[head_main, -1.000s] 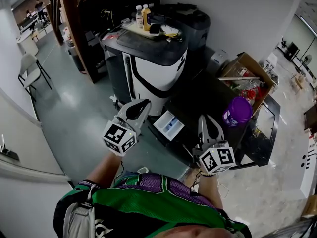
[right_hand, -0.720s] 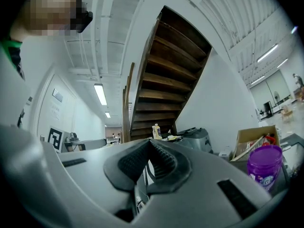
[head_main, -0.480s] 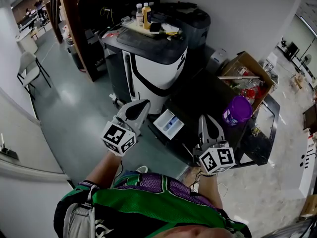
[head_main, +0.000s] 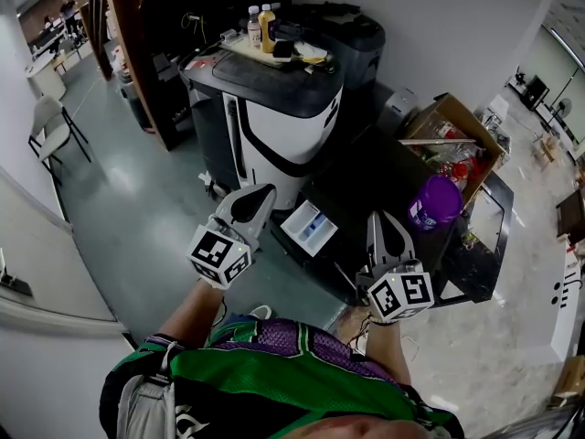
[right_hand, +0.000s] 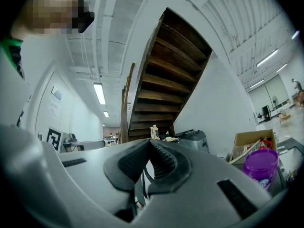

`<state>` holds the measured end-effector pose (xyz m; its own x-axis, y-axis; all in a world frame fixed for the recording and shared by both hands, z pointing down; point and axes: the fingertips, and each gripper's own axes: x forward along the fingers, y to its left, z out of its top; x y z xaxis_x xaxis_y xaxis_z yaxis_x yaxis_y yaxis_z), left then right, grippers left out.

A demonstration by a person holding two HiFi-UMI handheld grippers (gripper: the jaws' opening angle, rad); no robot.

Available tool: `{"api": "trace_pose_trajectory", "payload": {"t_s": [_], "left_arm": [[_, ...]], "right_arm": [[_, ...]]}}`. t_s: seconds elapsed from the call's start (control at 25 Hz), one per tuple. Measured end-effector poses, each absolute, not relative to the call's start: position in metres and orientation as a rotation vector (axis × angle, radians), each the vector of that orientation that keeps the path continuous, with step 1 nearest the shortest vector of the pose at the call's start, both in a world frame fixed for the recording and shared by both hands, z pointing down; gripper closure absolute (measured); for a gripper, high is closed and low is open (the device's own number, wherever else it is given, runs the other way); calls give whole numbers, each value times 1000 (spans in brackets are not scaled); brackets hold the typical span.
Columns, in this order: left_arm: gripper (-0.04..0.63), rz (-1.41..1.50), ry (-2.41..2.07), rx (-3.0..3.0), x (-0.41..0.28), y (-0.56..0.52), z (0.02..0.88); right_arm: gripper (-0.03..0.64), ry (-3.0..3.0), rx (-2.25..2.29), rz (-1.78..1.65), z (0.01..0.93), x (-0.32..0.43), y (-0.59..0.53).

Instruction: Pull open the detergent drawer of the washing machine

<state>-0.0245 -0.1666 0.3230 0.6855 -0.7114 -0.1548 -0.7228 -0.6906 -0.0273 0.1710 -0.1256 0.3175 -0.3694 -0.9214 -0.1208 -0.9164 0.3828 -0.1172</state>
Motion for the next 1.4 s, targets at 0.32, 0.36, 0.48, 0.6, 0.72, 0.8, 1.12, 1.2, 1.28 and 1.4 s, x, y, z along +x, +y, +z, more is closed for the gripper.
{"api": "trace_pose_trajectory", "payload": {"t_s": [0.32,0.36,0.48,0.6,0.72,0.8,1.12,1.2,1.28,1.4], "left_arm": [[576,214,1197,-2810,-26,-167,325],[577,209,1198,-2809,-26,-168,326],[575,196,1202,-2816,-25,-167,330],[577,195,1200,-2824,-24,-166,332],[577,195,1196,-2819,-24,-165,330],[577,194,1194,-2815,-25,-166,329],[577,189,1193,-2810,-27,-164,329],[577,191,1195,-2811,-28,-164,329],[576,192,1197,-2812,-29,-163,330],[576,193,1196,-2812,-30,-163,330]], "right_arm": [[615,2472,-1672,-31,319,169,-125],[615,2474,-1676,-31,320,169,-125],[617,2488,-1683,-27,321,166,-125],[617,2494,-1684,-19,321,165,-124],[617,2492,-1683,-19,320,164,-124],[616,2490,-1680,-18,319,164,-124],[617,2491,-1677,-16,318,161,-123],[616,2494,-1676,-14,318,160,-123],[617,2495,-1674,-13,318,159,-122],[616,2497,-1667,-13,319,157,-121]]}}
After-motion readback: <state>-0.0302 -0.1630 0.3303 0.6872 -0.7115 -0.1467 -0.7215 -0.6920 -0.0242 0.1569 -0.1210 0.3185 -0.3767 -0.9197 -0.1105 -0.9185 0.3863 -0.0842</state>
